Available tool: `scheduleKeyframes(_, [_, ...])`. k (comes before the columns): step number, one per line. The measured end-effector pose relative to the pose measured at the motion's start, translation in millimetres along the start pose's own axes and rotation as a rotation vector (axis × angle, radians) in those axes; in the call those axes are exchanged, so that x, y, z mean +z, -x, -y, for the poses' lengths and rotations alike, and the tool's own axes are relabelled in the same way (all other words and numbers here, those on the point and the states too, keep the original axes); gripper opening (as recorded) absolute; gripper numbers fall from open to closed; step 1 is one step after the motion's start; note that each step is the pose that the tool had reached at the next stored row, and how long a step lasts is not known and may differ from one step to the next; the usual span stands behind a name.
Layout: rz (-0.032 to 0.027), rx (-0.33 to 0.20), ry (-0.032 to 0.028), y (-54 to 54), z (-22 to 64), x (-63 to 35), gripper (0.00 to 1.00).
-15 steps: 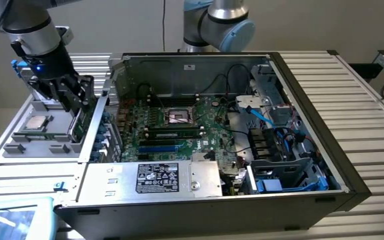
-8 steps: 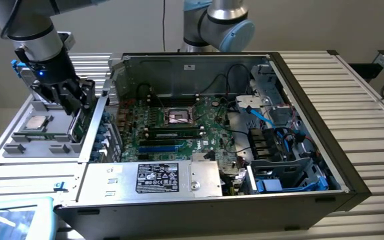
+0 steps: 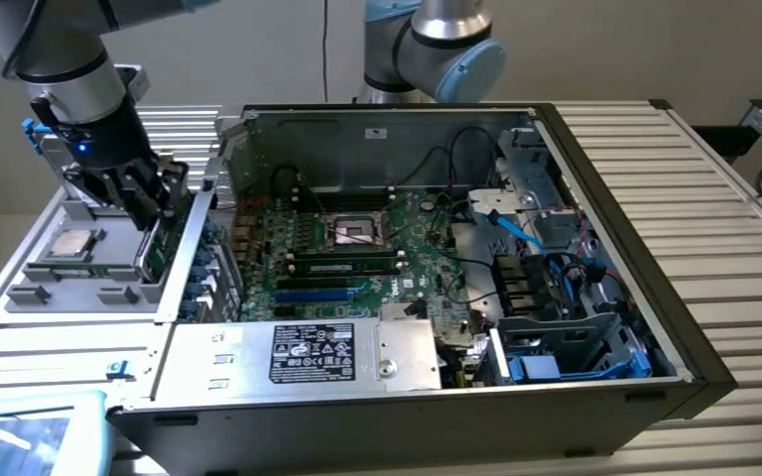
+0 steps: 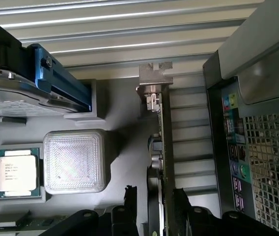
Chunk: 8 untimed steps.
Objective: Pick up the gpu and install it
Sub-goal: 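Pick up the gpu and move the gpu toward the slot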
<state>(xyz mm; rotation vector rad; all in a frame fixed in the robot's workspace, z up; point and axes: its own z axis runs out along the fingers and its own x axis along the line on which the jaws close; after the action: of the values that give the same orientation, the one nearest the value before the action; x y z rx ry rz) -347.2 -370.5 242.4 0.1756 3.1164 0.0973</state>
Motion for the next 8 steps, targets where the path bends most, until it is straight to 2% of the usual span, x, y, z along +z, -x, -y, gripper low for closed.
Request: scheduleKeyframes(8, [-0.0002,0.000,-0.0003,0.0,0.2,1.4,0.40])
